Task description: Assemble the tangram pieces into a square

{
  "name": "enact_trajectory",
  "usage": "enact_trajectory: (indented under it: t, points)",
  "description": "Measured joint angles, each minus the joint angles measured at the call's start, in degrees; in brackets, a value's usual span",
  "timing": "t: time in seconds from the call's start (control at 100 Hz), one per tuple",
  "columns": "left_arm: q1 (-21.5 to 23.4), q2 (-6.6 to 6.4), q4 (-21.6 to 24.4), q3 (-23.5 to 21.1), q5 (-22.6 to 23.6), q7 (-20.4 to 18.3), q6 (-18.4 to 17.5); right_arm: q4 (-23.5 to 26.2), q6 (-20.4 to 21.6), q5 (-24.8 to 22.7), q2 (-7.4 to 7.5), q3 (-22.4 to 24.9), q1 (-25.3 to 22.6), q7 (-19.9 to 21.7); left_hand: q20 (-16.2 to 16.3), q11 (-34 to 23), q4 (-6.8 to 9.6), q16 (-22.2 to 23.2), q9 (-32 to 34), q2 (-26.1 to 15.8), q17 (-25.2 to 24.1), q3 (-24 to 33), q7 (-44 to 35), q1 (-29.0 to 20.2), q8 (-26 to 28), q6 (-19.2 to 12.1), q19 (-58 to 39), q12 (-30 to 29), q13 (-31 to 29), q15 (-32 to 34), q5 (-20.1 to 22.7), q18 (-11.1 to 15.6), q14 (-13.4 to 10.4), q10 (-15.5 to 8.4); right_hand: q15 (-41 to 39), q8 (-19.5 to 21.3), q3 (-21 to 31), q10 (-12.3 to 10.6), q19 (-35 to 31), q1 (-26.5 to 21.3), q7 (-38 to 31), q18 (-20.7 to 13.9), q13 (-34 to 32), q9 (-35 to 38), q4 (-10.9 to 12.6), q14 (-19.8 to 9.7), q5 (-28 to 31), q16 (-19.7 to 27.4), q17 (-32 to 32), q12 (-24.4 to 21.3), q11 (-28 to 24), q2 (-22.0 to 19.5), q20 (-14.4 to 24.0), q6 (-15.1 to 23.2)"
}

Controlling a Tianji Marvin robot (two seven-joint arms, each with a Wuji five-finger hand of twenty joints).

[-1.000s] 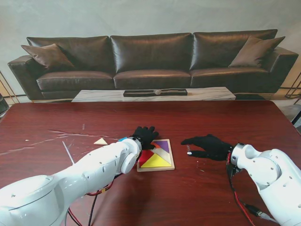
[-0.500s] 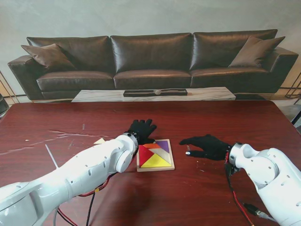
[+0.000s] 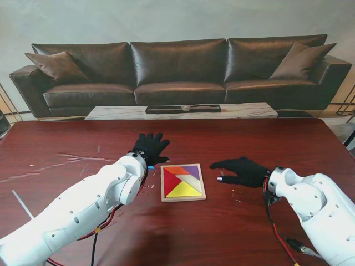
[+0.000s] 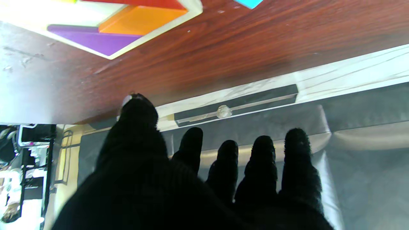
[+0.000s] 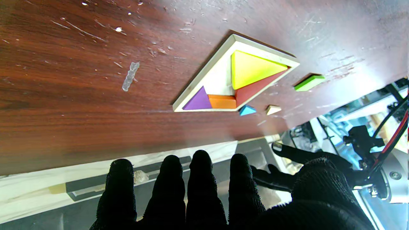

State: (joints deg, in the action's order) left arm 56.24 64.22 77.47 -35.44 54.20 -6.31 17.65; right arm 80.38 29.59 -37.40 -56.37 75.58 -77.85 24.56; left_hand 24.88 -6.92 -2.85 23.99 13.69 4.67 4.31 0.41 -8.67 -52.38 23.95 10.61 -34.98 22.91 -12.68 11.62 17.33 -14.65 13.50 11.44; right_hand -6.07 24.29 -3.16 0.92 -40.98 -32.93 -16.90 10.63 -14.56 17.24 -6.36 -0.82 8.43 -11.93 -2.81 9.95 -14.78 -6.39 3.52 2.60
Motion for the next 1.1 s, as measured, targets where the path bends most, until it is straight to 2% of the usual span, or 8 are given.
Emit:
enact_trajectory:
  t: [0.18, 0.32, 0.64, 0.83, 1.1]
  points:
    - [4.3, -1.67, 4.1, -5.4, 2.3, -3.9, 0.4, 0.0, 0.0, 0.2, -0.06, -0.7, 0.4, -0.2, -0.9, 0.2, 0.0, -0.7, 0.0, 0.0, 0.0, 0.0, 0.0, 0.0, 0.0, 0.0, 0.6, -0.5, 0.0, 0.0, 0.1, 0.0, 0.1, 0.0, 0.0, 0.0, 0.0, 0.0, 0.0, 0.0, 0.0, 0.0, 0.0, 0.0, 0.0, 0.0, 0.0, 0.0, 0.0, 0.0, 0.0, 0.0, 0.0, 0.0]
    - [7.7, -2.77, 7.1, -8.8, 6.9, -6.9, 0.5, 0.0, 0.0, 0.5, -0.08, -1.2, 0.7, -0.2, -1.5, 0.2, 0.0, -1.1, 0.0, 0.0, 0.0, 0.0, 0.0, 0.0, 0.0, 0.0, 0.7, -0.5, 0.0, 0.0, 0.1, 0.0, 0.1, 0.0, 0.0, 0.0, 0.0, 0.0, 0.0, 0.0, 0.0, 0.0, 0.0, 0.0, 0.0, 0.0, 0.0, 0.0, 0.0, 0.0, 0.0, 0.0, 0.0, 0.0]
    - [12.5, -3.84, 10.2, -13.1, 10.3, -8.9, 1.0, 0.0, 0.0, 0.8, -0.18, -2.1, 1.4, -0.3, -2.7, 0.2, 0.0, -1.3, 0.0, 0.0, 0.0, 0.0, 0.0, 0.0, 0.0, 0.0, 0.8, -0.6, 0.0, 0.0, 0.1, 0.0, 0.1, 0.0, 0.0, 0.0, 0.0, 0.0, 0.0, 0.0, 0.0, 0.0, 0.0, 0.0, 0.0, 0.0, 0.0, 0.0, 0.0, 0.0, 0.0, 0.0, 0.0, 0.0]
    - [12.9, -4.05, 9.7, -13.4, 10.7, -9.1, 1.5, 0.0, 0.0, 1.1, -0.23, -2.2, 1.5, -0.3, -2.7, 0.2, 0.0, -1.6, 0.0, 0.0, 0.0, 0.0, 0.0, -0.1, 0.0, -0.7, 0.7, -0.6, 0.0, 0.0, 0.1, 0.0, 0.1, 0.0, 0.0, 0.0, 0.0, 0.0, 0.0, 0.0, 0.0, 0.0, 0.0, 0.0, 0.0, 0.0, 0.0, 0.0, 0.0, 0.0, 0.0, 0.0, 0.0, 0.0]
    - [10.7, -4.0, 2.8, -13.0, 9.6, -6.8, 2.1, 0.1, 0.1, 1.2, -0.25, -2.1, 1.5, -0.1, -3.3, 0.2, 0.01, -1.8, 0.0, 0.8, 0.1, 0.0, 0.0, -1.9, 0.0, -1.5, 0.7, -0.6, 0.0, 0.0, 0.2, 0.0, 0.1, 0.0, 0.0, 0.0, 0.0, 0.0, 0.0, 0.0, 0.0, 0.0, 0.0, 0.0, 0.0, 0.0, 0.0, 0.0, 0.0, 0.0, 0.0, 0.0, 0.0, 0.0]
